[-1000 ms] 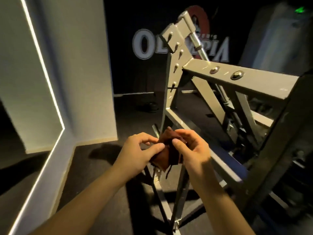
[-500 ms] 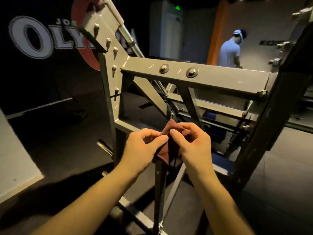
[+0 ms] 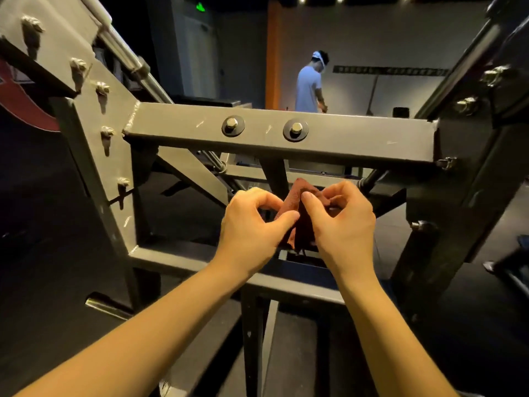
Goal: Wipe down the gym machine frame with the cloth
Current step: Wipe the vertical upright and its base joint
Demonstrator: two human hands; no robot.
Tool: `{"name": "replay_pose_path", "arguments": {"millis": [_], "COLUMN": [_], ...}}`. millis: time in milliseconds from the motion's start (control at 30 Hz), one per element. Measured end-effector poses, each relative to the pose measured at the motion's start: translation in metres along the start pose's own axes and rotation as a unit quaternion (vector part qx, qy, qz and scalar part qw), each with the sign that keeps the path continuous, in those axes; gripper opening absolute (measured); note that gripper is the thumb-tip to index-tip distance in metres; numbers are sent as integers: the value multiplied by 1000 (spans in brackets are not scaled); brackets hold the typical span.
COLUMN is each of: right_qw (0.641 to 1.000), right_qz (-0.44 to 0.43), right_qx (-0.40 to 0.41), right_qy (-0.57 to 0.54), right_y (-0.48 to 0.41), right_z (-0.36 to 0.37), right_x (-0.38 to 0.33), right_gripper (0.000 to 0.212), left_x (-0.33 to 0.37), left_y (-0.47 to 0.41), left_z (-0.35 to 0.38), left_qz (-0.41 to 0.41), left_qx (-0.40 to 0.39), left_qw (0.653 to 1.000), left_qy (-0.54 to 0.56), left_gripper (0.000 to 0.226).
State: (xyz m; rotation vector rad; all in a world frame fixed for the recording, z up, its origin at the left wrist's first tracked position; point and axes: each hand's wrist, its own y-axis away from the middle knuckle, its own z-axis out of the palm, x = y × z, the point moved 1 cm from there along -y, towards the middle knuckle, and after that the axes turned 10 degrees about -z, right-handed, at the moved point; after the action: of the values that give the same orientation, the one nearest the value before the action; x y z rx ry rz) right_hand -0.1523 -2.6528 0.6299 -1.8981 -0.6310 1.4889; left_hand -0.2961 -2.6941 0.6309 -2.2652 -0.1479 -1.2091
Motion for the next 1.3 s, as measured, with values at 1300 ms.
{"name": "replay_pose_path", "arguments": {"millis": [1300], "right_qw": [778], "right_qz": [-101], "right_qx": [114], "right_qy": [609], "right_y": [-105], "right_z": [-26], "right_x": [6], "right_gripper": [25], "left_x": [15], "left_y": [-176], "left_z": [-9], "left_qz": [299], "left_qx": [-21], "left_qw": [930], "left_qy": [-212], "left_gripper": [86]}}
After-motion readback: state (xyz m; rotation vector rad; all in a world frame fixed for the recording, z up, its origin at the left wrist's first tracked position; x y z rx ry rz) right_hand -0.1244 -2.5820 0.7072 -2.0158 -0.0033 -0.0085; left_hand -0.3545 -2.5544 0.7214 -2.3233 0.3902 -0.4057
